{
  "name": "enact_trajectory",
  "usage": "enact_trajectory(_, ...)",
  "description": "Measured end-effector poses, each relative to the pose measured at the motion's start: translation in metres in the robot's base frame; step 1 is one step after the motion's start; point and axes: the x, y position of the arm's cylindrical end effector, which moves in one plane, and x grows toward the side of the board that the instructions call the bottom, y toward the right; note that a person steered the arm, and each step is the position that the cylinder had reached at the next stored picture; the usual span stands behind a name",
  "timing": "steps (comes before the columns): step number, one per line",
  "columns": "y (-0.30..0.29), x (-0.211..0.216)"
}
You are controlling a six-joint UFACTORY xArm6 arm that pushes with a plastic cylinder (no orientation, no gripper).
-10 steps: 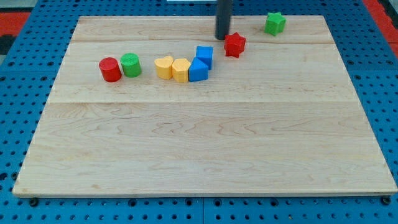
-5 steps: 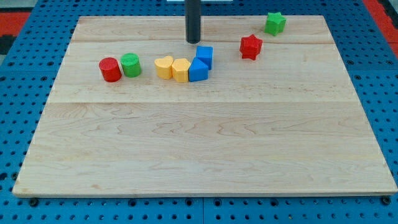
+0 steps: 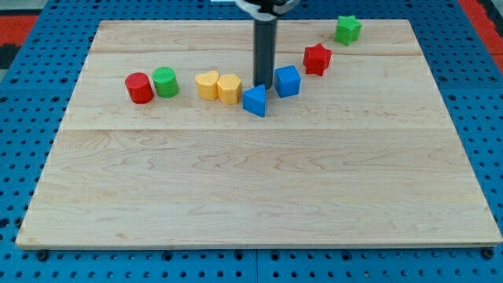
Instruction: Separate the blue triangle from the yellow hexagon and blue cube
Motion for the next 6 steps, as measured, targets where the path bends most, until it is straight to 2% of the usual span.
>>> enact_trajectory(2, 0.014, 0.023)
enact_trajectory(3, -0.008, 0.033)
enact_trajectory(4, 0.007, 0.033)
enact_trajectory(6, 0.085, 0.037)
